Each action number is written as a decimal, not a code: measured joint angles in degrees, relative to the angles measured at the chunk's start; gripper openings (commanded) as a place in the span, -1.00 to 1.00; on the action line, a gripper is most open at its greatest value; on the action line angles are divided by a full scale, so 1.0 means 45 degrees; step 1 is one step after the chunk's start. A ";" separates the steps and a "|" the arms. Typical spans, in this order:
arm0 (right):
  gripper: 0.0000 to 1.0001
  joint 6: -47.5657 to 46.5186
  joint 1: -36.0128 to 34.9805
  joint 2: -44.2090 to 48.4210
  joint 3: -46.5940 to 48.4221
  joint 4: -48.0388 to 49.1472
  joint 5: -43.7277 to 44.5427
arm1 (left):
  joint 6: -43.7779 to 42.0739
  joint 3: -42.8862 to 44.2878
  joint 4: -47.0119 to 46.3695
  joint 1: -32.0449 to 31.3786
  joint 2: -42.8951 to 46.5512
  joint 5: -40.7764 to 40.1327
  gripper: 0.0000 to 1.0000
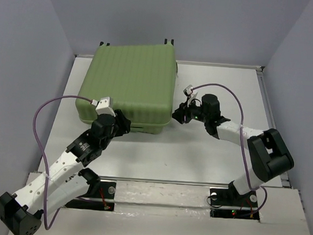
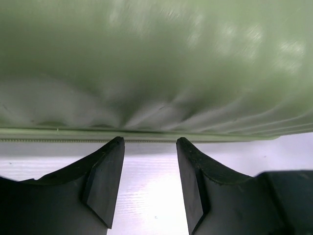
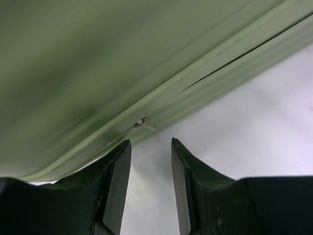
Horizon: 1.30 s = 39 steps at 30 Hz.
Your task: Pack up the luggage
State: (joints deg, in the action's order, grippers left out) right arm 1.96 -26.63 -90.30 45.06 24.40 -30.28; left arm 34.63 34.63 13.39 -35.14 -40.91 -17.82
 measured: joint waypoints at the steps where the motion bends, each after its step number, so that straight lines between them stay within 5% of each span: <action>1: -0.11 -0.0107 0.0102 -0.0121 0.0000 0.0359 -0.0199 | 0.0049 -0.0219 0.0068 0.0000 0.0165 0.0155 0.15; 21: -0.10 -0.0811 0.0495 -0.2181 0.0476 0.2657 -0.3415 | 0.0622 -0.1593 -0.1209 -0.0573 -0.0423 0.3099 0.11; 26: -0.49 -0.0782 0.0525 -0.2501 0.0675 0.2837 -0.3784 | 0.0627 -0.1700 -0.2200 -0.0835 -0.1350 0.3264 0.11; 27: -0.77 -0.0680 0.0525 -0.2613 0.0743 0.2968 -0.3978 | 0.0636 -0.1700 -0.2511 -0.0942 -0.1481 0.3249 0.12; 28: -0.86 -0.0505 0.0529 -0.2715 0.0767 0.3109 -0.4138 | 0.0656 -0.1700 -0.2875 -0.1064 -0.1685 0.3215 0.14; 39: -0.86 0.1797 0.0282 -0.1685 -0.1127 0.5110 -0.2535 | 0.0651 -0.1161 -0.5411 -0.1525 -0.3706 0.2234 0.21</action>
State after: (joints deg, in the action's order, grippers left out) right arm 10.04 -25.36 -97.89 39.99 47.40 -41.69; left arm 37.56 29.41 -10.96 -42.00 -57.58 -7.77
